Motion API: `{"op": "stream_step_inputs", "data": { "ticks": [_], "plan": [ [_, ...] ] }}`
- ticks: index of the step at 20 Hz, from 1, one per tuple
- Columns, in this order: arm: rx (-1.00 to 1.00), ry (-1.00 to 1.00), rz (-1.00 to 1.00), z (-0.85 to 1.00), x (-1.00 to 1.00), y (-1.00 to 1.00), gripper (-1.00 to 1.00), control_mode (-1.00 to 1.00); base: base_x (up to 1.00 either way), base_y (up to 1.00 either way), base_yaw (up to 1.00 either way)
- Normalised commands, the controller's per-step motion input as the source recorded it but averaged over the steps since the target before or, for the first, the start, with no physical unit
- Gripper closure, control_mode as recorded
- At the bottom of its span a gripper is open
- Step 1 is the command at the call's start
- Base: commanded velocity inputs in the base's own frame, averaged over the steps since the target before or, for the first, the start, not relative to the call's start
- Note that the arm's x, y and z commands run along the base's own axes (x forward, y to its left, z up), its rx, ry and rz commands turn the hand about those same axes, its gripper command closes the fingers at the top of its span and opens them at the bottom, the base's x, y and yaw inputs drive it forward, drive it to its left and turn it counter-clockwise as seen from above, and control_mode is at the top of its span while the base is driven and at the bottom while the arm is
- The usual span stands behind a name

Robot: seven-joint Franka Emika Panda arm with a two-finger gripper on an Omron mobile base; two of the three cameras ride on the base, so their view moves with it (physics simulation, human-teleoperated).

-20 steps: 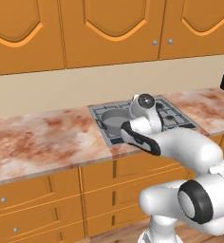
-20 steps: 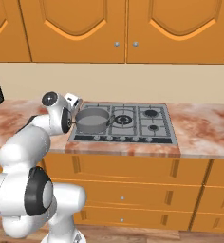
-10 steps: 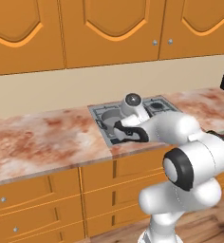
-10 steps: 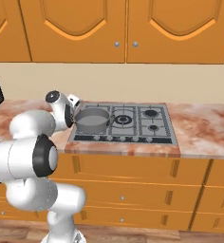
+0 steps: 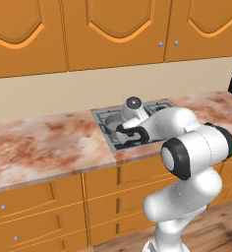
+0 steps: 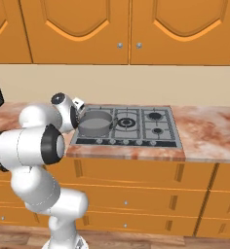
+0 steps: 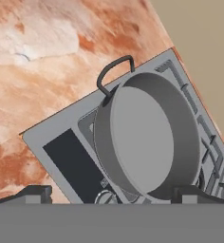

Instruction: Move the pot and pan from the stove into the sink.

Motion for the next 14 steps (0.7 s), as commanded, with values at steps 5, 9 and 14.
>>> {"op": "stream_step_inputs", "data": {
  "ticks": [5,9,14],
  "plan": [
    [0.00,0.00,0.00,-0.18,0.07,0.00,-1.00,-1.00,0.00,0.00,0.00],
    [0.00,0.00,0.00,-0.29,0.16,-0.01,-1.00,-1.00,0.00,0.00,0.00],
    [0.01,0.00,0.00,-0.19,0.21,-0.03,-1.00,-1.00,0.00,0.00,0.00]
  ]
}}
